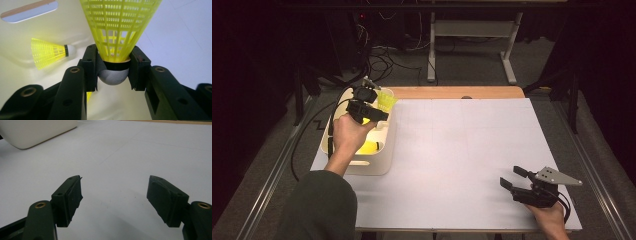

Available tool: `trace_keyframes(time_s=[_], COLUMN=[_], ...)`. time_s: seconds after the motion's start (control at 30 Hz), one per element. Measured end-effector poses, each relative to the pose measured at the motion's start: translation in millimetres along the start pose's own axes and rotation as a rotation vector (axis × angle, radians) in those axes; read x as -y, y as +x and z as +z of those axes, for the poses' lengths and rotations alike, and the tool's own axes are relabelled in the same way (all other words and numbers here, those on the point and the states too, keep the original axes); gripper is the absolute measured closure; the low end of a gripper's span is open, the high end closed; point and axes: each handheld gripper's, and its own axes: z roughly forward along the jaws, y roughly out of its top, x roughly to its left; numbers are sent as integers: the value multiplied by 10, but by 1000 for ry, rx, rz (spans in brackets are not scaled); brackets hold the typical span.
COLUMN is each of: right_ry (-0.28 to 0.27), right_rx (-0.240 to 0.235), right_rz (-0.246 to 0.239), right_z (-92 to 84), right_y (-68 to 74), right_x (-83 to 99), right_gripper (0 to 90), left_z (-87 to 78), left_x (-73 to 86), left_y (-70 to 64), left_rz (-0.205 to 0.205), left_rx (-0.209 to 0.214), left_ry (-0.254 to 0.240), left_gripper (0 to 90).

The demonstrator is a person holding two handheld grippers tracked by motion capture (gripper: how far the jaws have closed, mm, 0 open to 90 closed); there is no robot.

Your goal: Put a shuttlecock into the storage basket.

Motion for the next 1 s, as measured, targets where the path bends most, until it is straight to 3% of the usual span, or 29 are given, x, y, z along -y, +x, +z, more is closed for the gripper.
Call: trace_keyframes(time_s=[0.47, 1.0], right_ry=[1, 6], right_rx=[5, 12], right_rz=[-12, -20], right_z=[-3, 1], right_y=[3, 18], right_x=[-1, -5], right_gripper=[283, 282], left_z=[156, 337], left_x=[89, 203], left_y=[154, 382], left_rz=[-29, -97], left_rx=[-31, -44], left_ry=[40, 78], left_gripper=[645, 644])
